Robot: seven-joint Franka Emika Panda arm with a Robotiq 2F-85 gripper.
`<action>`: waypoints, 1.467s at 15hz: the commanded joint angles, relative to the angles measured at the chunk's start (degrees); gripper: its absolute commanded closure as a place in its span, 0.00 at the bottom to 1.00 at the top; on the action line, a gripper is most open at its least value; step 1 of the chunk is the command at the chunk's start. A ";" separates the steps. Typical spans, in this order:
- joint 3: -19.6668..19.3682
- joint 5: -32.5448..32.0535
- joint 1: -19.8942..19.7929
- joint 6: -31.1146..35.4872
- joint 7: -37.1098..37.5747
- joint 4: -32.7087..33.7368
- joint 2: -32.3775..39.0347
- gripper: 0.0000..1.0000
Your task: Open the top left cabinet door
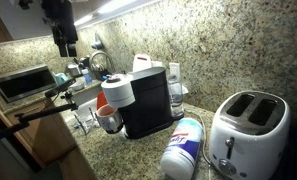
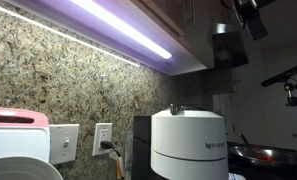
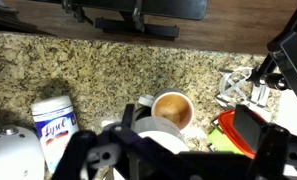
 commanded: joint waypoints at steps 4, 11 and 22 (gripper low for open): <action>-0.13 -0.90 0.46 1.00 0.65 -1.62 -1.62 0.00; -0.31 -3.96 1.64 2.70 -3.51 -14.51 -15.35 0.00; -8.34 -1.20 3.25 14.93 -13.54 -29.17 -44.89 0.00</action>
